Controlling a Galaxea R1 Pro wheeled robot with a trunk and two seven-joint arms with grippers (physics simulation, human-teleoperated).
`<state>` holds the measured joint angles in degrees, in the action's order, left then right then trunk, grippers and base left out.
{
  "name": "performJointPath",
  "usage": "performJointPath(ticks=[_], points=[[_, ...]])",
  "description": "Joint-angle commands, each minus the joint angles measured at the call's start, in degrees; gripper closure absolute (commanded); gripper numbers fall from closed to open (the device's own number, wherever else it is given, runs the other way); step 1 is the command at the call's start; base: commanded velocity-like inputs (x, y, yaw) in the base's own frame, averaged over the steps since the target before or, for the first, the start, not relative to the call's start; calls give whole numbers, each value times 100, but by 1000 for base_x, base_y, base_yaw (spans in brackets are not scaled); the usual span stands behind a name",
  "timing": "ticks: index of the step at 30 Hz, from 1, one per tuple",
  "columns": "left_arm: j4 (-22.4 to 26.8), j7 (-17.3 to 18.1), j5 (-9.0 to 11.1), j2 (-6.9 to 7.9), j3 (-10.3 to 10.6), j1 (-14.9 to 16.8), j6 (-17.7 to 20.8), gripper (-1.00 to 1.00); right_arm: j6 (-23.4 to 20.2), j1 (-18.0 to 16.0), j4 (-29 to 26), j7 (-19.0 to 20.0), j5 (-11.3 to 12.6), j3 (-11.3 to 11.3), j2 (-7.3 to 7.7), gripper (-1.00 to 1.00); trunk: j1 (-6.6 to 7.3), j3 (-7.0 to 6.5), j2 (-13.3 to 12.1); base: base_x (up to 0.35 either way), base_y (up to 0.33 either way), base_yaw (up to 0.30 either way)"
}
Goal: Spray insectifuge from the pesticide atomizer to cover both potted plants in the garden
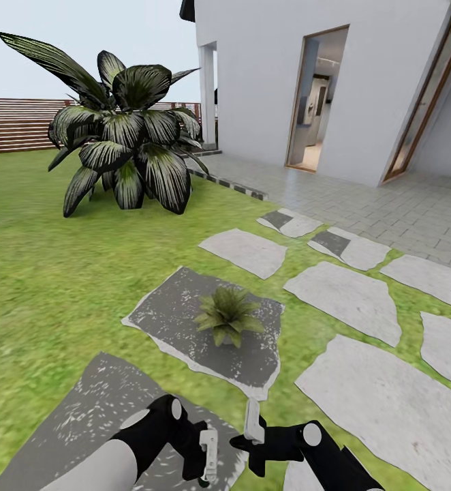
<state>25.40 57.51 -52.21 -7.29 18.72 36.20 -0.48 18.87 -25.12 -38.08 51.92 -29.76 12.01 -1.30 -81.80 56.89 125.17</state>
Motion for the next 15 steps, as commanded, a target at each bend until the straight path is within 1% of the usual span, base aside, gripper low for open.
performJointPath(ticks=[1, 4, 6, 9, 11, 15], points=[[8, 15, -20, 0, 7, 1, -13, 100, 29, -2, -6, 3, -47, -6, -2, 100, 1, 5, 2, 0, 0, 0], [8, 19, 0, -6, 9, 1, -21, 100, 29, -2, -6, 3, -47, -6, -2, 100, 1, 5, 2, 0, 0, 0], [8, 21, 49, -8, 8, 1, -31, 100, 29, -2, -6, 3, -47, -6, -2, 100, 1, 5, 2, 0, 0, 0], [8, 23, 195, -9, 9, 1, -49, 100, 29, -2, -6, 3, -47, -6, -2, 100, 1, 5, 2, 0, 0, 0], [8, 23, 372, -9, 9, 1, -92, 100, 29, -2, -6, 3, -47, -6, -2, 100, 1, 5, 2, 0, 0, 0], [8, 53, 462, -9, 7, 1, -327, 100, 29, -2, -6, 3, -47, -6, -2, 100, 1, 5, 2, 0, 0, 0]])
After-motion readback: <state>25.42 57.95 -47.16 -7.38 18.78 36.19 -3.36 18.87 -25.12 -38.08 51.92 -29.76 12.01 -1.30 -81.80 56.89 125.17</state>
